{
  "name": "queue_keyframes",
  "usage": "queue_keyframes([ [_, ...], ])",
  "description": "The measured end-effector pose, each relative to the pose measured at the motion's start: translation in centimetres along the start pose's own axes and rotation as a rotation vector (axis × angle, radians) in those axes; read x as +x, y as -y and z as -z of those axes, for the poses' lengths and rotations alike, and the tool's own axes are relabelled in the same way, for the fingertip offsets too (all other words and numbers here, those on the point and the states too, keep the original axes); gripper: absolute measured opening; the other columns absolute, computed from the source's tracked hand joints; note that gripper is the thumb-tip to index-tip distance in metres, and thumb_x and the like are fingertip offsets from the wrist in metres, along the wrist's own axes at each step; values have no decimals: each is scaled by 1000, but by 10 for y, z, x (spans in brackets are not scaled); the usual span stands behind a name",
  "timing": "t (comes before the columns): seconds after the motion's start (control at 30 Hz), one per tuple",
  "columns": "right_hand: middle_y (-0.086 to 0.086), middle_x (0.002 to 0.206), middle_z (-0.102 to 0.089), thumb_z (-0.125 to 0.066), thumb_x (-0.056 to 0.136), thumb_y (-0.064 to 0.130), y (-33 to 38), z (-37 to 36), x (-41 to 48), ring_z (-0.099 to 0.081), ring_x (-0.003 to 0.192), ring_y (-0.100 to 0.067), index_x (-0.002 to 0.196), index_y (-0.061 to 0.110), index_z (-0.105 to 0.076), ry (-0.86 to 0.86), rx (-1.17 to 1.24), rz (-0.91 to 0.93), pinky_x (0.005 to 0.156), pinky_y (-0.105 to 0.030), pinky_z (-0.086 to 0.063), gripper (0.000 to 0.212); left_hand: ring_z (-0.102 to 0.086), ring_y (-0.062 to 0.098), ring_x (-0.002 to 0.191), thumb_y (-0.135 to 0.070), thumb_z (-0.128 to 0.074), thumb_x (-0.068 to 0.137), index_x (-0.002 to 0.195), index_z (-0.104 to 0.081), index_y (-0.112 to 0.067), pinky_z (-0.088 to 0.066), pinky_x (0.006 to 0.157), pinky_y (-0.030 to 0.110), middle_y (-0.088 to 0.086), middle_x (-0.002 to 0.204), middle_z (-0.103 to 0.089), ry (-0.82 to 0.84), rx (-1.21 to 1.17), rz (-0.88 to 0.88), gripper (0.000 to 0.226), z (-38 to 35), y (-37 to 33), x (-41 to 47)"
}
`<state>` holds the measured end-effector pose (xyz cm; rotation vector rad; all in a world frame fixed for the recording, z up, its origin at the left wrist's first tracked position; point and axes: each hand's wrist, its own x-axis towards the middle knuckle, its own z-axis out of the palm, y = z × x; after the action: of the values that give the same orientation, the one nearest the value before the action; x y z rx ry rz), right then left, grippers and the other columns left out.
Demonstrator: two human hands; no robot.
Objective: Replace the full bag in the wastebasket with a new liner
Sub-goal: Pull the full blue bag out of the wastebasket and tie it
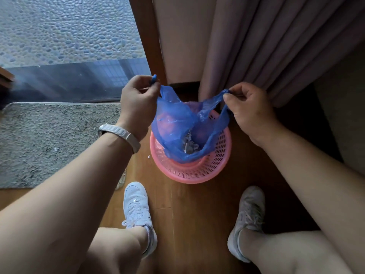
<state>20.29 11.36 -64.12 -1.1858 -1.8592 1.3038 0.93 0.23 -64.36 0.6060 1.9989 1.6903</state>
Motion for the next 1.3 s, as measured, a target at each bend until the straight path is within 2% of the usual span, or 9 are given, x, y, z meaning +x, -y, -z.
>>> queue_keyframes([
  [0.17,12,69,-61,-60,92,13,6,2,2,-57,62,5,74,28,-58,-27,31,22,64,-17,-49,23,-54,19,75,-26,-67,77,76,-64,-23,-45,71,36,-1,74,-62,-6,-77,20,5,8,-10,7],
  [0.37,2,76,-64,-63,86,20,9,1,2,-59,69,-4,85,16,-63,8,-34,66,69,-26,-52,4,-54,11,72,-27,-65,75,79,-62,-24,-47,75,32,6,91,-61,21,-32,-11,6,13,-17,0],
  [0.43,-3,90,-66,-62,81,25,15,2,0,-60,76,-9,85,12,-63,5,-36,74,76,-29,-52,14,-56,11,76,-23,-64,77,80,-61,-20,-47,78,31,2,92,-62,65,-64,-4,5,14,-23,-6],
  [0.53,0,111,-65,-61,78,24,33,3,-7,-62,89,-5,71,18,-58,26,100,24,82,-21,-48,10,-60,12,91,-19,-63,78,79,-62,-16,-47,84,28,0,103,-63,116,-147,1,3,12,-38,-20],
  [0.63,-2,108,-68,-59,76,22,52,3,-20,-63,91,-5,68,19,-56,42,292,-15,86,-22,-48,9,-59,14,104,-17,-62,77,73,-60,-17,-44,93,29,2,106,-65,152,-210,-12,5,8,-57,-37],
  [0.8,-4,89,-73,-59,77,21,74,4,-39,-67,86,-14,78,13,-64,62,409,-35,86,-34,-53,8,-56,23,89,-27,-66,74,73,-65,-21,-42,84,41,12,98,-67,231,-277,29,6,9,-67,-66],
  [0.93,-3,88,-71,-58,79,22,75,5,-52,-67,88,-18,84,22,-66,110,430,-48,83,-35,-55,9,-59,26,82,-14,-60,82,81,-63,-9,-48,83,38,13,85,-67,299,-525,173,6,10,-75,-78],
  [1.13,4,89,-65,-52,86,17,63,4,-53,-62,88,-9,94,34,-62,160,263,47,81,-24,-52,21,-61,21,68,-15,-53,84,96,-63,-5,-52,71,31,6,77,-66,383,-457,180,19,8,-65,-73],
  [1.3,0,86,-60,-48,95,5,53,-2,-44,-60,81,-17,103,30,-57,177,182,70,80,-33,-54,27,-53,20,62,-10,-49,86,95,-63,-12,-49,58,29,3,75,-64,444,-430,123,17,0,-56,-61],
])
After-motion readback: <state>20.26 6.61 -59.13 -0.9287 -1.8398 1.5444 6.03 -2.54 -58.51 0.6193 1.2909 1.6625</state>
